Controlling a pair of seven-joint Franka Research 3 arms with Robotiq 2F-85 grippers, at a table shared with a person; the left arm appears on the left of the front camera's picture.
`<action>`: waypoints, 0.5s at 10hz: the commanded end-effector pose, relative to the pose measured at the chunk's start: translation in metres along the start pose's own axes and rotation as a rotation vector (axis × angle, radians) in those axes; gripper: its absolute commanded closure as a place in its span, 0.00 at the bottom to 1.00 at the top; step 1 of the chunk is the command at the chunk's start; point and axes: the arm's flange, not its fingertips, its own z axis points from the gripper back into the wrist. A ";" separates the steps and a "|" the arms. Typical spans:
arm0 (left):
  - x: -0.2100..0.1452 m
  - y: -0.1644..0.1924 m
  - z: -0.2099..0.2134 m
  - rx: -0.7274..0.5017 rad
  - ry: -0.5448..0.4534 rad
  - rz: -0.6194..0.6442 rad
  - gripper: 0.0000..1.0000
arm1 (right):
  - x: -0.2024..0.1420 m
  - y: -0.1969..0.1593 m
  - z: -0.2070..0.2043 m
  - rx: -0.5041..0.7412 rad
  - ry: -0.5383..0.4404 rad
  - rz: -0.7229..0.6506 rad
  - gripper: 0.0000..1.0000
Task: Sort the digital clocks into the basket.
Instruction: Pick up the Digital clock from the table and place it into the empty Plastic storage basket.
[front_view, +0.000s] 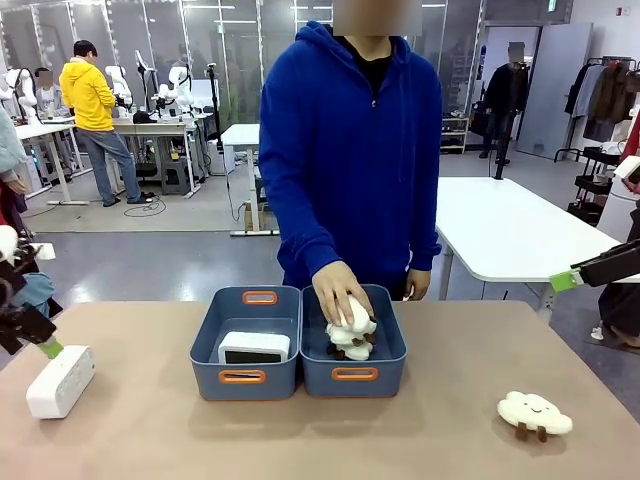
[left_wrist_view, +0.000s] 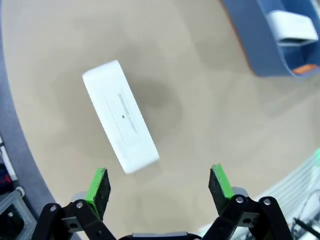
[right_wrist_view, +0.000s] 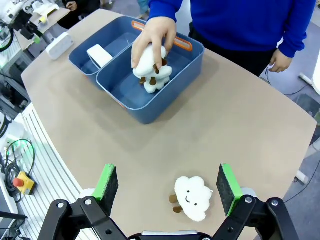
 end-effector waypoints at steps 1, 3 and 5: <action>0.019 0.000 -0.027 0.144 0.035 0.066 0.00 | -0.001 0.001 -0.001 -0.014 0.008 -0.004 0.00; 0.024 0.001 -0.050 0.204 0.052 0.116 0.00 | -0.001 0.001 -0.001 -0.014 0.008 -0.004 0.00; 0.026 0.004 -0.073 0.272 0.054 0.160 0.00 | -0.001 0.001 -0.001 -0.014 0.008 -0.004 0.00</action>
